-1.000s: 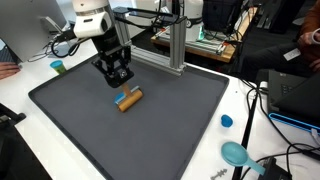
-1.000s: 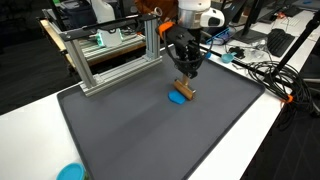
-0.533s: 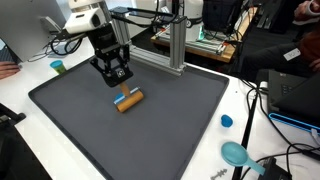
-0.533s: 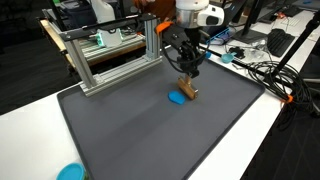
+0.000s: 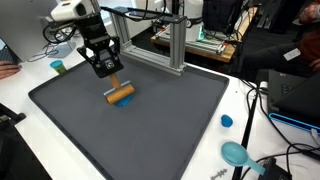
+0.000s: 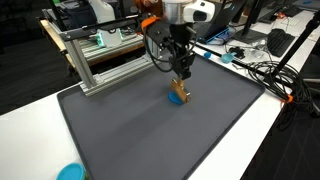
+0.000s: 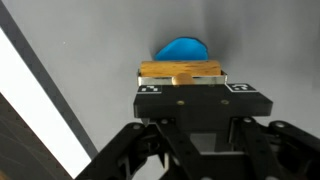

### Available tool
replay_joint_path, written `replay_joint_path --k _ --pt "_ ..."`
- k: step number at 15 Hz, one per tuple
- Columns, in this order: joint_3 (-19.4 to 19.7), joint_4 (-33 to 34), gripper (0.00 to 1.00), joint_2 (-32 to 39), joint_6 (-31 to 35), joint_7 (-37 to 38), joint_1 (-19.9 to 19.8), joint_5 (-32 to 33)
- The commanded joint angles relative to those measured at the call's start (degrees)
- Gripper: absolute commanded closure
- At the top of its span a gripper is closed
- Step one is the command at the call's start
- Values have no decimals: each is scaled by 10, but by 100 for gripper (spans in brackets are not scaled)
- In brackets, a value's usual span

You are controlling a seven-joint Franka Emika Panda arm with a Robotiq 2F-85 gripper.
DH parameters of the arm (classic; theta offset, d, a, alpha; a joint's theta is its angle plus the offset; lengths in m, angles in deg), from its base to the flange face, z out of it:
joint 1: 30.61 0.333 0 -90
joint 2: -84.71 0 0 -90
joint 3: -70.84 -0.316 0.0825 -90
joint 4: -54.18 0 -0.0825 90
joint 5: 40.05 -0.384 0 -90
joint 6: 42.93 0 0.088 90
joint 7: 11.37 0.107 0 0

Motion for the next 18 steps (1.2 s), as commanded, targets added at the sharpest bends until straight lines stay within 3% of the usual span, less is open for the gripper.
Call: replay_joint_path --k 1,2,18 --pt "4 -1 53 0 -2 -1 5 -2" --pt "4 -2 78 0 -2 -1 5 -2" --pt "38 30 78 49 -36 67 20 61"
